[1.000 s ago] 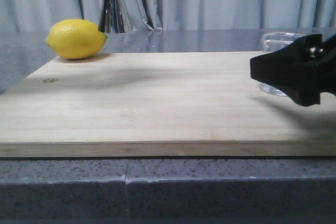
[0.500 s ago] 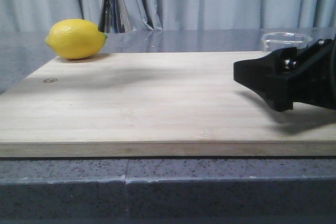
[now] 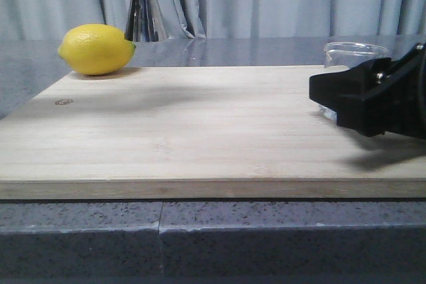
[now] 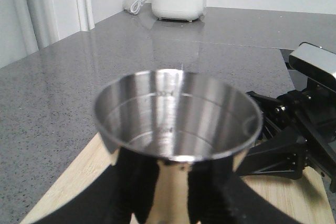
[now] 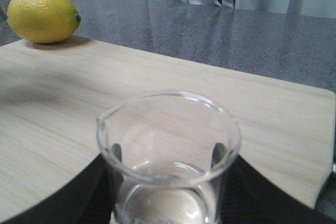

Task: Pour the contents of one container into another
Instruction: 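Reach the right gripper to the glass beaker and grasp it, then lift the beaker and move it above the held jigger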

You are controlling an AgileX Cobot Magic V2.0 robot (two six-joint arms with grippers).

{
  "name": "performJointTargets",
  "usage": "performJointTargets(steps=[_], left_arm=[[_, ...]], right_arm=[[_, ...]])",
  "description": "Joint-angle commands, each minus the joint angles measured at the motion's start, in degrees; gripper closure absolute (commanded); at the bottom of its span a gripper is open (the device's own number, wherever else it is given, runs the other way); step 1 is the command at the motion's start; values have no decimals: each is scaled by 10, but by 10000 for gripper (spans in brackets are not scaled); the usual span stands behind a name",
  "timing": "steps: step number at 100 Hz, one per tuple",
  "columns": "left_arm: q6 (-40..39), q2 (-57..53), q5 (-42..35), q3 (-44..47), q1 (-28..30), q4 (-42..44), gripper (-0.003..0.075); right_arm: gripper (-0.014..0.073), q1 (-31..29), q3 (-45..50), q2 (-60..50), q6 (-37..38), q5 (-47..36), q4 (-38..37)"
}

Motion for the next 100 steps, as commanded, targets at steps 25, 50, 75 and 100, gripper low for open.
performJointTargets(steps=[25, 50, 75, 100], left_arm=[[-5, -25, 55, -18, -6, -52, 492], [-5, -25, 55, -18, -6, -52, 492], [-5, -25, 55, -18, -6, -52, 492], [-5, -25, 55, -18, -6, -52, 492]], right_arm=[[292, 1, -37, -82, 0, 26, 27], [292, 1, -137, -158, 0, 231, 26], [292, 1, -285, -171, 0, 464, -29], [292, 12, -418, -168, 0, 595, -76]])
